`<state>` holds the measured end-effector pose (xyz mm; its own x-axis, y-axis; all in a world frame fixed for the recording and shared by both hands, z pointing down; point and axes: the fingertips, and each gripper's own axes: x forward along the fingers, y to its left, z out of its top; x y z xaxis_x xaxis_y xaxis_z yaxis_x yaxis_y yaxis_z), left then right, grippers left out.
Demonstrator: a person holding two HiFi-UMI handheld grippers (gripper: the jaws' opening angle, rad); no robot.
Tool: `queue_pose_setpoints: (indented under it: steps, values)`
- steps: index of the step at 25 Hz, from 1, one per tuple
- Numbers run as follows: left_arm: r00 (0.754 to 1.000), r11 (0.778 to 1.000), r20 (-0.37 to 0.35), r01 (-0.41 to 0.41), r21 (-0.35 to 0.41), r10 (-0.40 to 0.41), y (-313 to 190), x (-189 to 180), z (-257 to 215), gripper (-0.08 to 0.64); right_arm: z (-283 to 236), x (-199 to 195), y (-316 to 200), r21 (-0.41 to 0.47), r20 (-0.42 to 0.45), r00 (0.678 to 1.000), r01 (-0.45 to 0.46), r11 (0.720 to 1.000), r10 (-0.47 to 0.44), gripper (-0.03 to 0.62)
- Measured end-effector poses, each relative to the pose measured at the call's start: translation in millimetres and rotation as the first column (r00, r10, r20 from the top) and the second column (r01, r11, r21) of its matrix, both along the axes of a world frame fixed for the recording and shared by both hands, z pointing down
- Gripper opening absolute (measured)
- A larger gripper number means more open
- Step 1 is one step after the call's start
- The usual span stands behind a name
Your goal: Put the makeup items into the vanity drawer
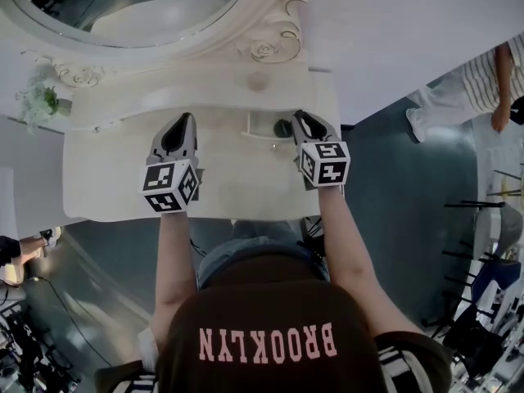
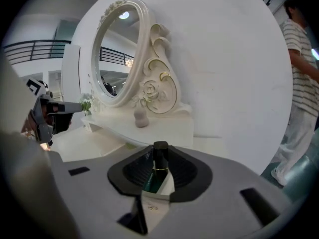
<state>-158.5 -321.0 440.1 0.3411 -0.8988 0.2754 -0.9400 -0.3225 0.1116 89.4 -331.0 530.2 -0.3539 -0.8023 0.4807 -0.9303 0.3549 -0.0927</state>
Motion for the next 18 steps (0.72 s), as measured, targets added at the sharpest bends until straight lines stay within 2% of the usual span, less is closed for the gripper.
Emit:
queue_pose_setpoints:
  steps: [8, 13, 14, 15, 16, 18]
  values:
    - [1.000, 1.000, 0.002, 0.008, -0.013, -0.008, -6, 4, 5, 0.009, 24, 0, -6, -0.104, 0.001, 1.000, -0.010, 0.995, 0.010, 0.080]
    - [1.000, 1.000, -0.003, 0.006, -0.015, -0.007, -9, 8, 7, 0.009, 26, -1, -8, -0.105, 0.013, 1.000, 0.002, 0.995, -0.001, 0.081]
    - [1.000, 1.000, -0.003, 0.007, -0.014, -0.007, -9, 9, 8, 0.009, 25, -1, -7, -0.108, 0.026, 1.000, 0.008, 0.994, -0.005, 0.106]
    - [1.000, 1.000, -0.005, 0.006, -0.013, -0.006, -10, 9, 8, 0.009, 25, -1, -7, -0.112, 0.039, 0.999, 0.013, 0.994, -0.009, 0.180]
    - [1.000, 1.000, -0.006, 0.006, -0.011, -0.006, -10, 10, 7, 0.009, 23, -1, -7, -0.113, 0.048, 0.999, 0.016, 0.993, -0.011, 0.223]
    - [1.000, 1.000, -0.012, 0.005, -0.007, -0.005, -10, 10, 5, 0.009, 16, 2, -6, -0.103, 0.054, 0.999, 0.012, 0.995, -0.007, 0.247]
